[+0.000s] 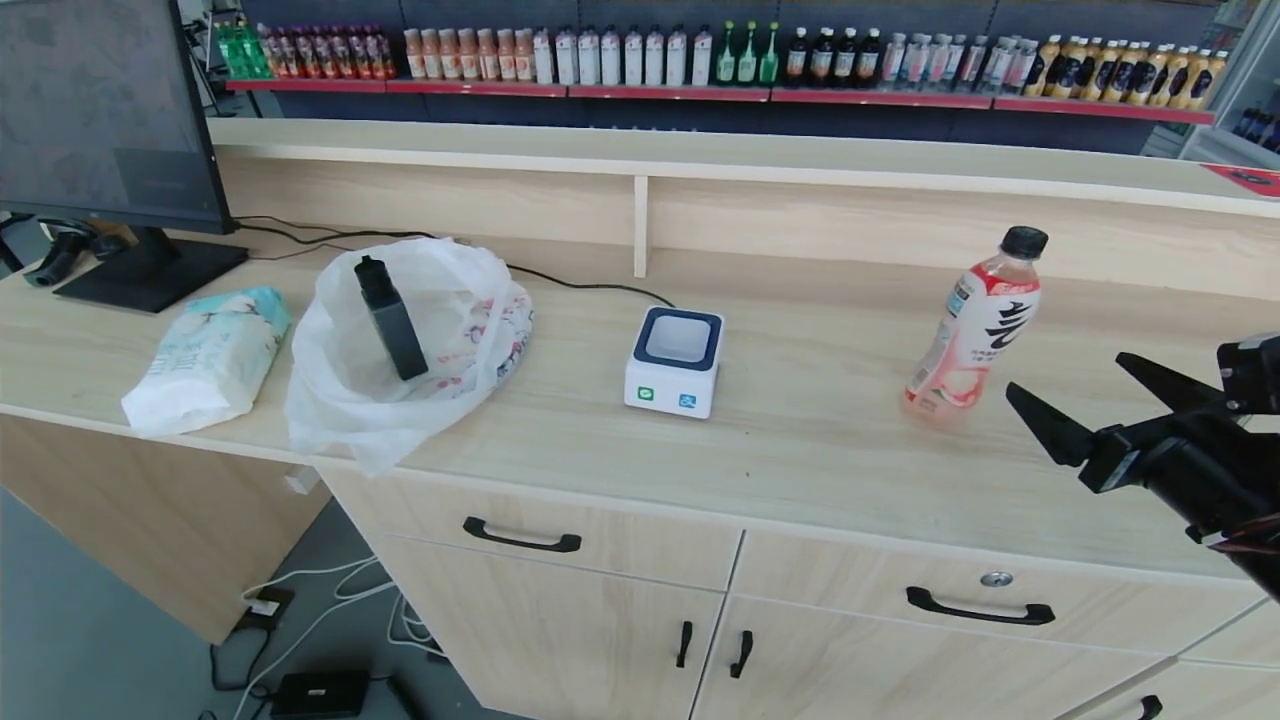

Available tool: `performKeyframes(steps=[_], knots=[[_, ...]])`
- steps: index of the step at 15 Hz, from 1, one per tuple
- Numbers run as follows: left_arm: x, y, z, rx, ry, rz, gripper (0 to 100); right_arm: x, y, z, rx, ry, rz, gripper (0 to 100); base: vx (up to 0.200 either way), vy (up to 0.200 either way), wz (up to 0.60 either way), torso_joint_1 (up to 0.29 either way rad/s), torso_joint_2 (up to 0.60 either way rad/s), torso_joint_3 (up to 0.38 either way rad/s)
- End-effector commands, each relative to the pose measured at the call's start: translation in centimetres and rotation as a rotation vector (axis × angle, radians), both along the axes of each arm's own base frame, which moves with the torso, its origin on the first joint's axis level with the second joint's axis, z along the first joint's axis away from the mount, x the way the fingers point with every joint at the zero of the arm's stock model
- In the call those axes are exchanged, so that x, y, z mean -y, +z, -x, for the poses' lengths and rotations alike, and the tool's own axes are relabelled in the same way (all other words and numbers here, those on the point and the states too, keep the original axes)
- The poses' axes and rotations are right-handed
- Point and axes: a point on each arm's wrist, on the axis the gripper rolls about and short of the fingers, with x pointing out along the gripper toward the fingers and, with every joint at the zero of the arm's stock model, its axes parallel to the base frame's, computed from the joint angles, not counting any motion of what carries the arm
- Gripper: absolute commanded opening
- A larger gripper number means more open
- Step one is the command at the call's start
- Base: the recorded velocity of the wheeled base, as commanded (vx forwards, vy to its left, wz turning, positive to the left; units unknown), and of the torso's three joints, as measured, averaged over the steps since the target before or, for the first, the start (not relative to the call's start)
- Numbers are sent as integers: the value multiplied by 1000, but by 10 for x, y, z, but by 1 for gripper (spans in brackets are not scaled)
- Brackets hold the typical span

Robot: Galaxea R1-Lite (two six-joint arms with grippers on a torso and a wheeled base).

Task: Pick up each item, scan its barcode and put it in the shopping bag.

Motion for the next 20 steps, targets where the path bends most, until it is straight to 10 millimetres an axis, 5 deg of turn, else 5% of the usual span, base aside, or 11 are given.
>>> performKeyframes(steps=[1,9,18,20], knots=[[0,0,0,1,0,1,100,0,-2,0,-9,-2,1,100,0,-200,0,17,2,-2],[0,0,0,1,0,-2,100,-9,4,-12,22,39,5,100,0,-75,0,1,2,1],[0,0,0,1,0,-2,100,-54,3,-38,38,115,-28,100,0,0,0,0,0,0],[0,0,0,1,0,-2,100,-81,-1,-35,3,129,-119,100,0,0,0,0,0,0]])
